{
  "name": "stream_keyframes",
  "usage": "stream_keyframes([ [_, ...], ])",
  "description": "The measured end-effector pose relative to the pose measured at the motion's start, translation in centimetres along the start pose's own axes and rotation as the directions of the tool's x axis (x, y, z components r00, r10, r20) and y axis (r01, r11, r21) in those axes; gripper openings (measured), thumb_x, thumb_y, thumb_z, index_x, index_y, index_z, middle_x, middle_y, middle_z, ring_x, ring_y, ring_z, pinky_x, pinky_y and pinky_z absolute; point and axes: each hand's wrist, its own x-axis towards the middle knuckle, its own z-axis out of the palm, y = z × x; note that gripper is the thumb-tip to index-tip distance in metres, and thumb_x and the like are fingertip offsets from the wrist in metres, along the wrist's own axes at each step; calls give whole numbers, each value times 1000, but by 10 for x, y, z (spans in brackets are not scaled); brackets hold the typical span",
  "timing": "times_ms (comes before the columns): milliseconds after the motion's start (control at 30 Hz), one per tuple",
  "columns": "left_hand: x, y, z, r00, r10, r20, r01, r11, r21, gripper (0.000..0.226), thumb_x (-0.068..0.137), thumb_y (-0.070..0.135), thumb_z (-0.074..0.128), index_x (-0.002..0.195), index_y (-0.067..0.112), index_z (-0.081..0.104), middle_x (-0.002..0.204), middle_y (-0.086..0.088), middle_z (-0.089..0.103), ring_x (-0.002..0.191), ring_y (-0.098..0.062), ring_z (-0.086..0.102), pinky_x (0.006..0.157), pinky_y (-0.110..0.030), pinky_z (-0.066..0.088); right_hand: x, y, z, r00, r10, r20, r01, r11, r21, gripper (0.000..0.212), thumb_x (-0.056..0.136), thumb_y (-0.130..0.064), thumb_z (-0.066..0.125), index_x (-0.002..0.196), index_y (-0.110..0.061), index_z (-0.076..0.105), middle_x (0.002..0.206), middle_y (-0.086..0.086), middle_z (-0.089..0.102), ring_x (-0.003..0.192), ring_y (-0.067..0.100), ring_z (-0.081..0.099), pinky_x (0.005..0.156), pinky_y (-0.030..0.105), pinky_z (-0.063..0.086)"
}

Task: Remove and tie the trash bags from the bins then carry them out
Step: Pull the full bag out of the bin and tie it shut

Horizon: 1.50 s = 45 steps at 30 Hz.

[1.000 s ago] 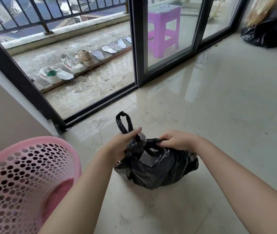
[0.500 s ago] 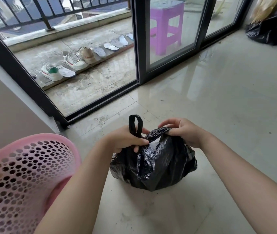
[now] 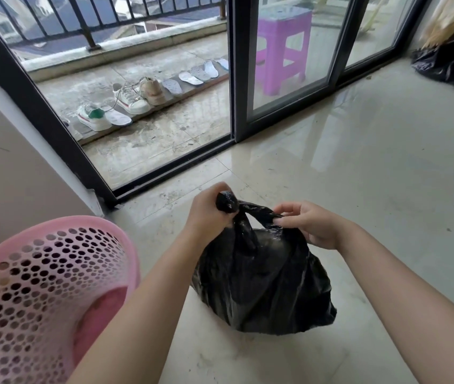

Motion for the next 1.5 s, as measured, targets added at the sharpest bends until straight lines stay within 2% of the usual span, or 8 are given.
stream_keyframes([
  [200, 0, 4, 6, 998, -60, 34, 47, 952, 302, 35, 85, -3, 40, 110, 9, 62, 99, -12, 67, 97, -30, 60, 78, -33, 46, 5, 6, 13, 982, -182, -43, 168, 960, -222, 26, 96, -11, 39, 82, -23, 57, 74, -6, 58, 58, -6, 56, 63, 8, 46],
  [400, 5, 7, 2, 916, -384, 113, 394, 815, -425, 33, 82, -12, 41, 75, 13, 63, 61, -5, 49, 49, -12, 36, 44, -19, 33, 2, 11, 5, 995, -92, 37, 97, 975, -199, 8, 85, -11, 59, 84, -19, 59, 79, 0, 62, 70, 15, 58, 68, 21, 50],
  [633, -2, -2, -1, 886, -298, 354, 457, 448, -768, 39, 81, -12, 26, 58, 6, 53, 53, -7, 46, 29, -9, 37, 34, -12, 27, 0, 13, -5, 997, -76, 28, 79, 992, -100, 10, 80, -14, 65, 85, -17, 57, 78, -1, 59, 65, 4, 61, 60, 11, 50],
  [767, -3, -6, -1, 854, -213, 475, 505, 555, -661, 33, 83, -7, 22, 63, 6, 45, 54, -5, 45, 31, -8, 37, 34, -14, 28, 1, 11, -9, 978, -169, -124, 168, 986, -14, 68, 47, -72, 66, 87, -17, 60, 76, -7, 66, 73, 5, 63, 67, 17, 53],
  [1000, -6, 7, 8, 850, -158, 502, 442, 733, -517, 40, 97, 6, 29, 66, 7, 54, 58, -2, 56, 41, -5, 49, 45, -15, 36, 5, 0, -3, 922, -178, -343, 238, 961, 142, 25, 93, -11, 47, 69, -12, 56, 64, -3, 59, 55, 5, 56, 52, 14, 49],
  [1167, 4, 6, 15, 921, -261, 290, 355, 250, -901, 54, 101, 37, 21, 77, 8, 59, 92, -6, 64, 86, -14, 56, 71, -27, 53, 2, -12, -3, 870, -232, -434, 490, 498, 716, 44, 96, -13, 32, 58, -9, 53, 71, 10, 64, 70, 22, 69, 84, 41, 49],
  [1300, 9, 16, 18, 908, -350, 230, 134, -279, -951, 54, 101, 39, 23, 53, 14, 30, 34, 0, 44, 38, -12, 48, 65, -30, 48, 3, -23, 7, 833, -164, -528, 544, 417, 728, 43, 98, -19, 24, 56, -15, 28, 31, -4, 34, 27, 9, 36, 43, 21, 46],
  [1500, 2, -12, 11, 885, -449, 124, 182, 89, -979, 71, 101, 39, 19, 33, 19, 26, 28, 7, 19, 23, -8, 17, 34, -9, 15, -1, -10, -12, 714, -213, -667, 504, 817, 279, 42, 98, -14, 27, 56, -19, 20, 27, -12, 22, 23, 3, 17, 37, 4, 15],
])
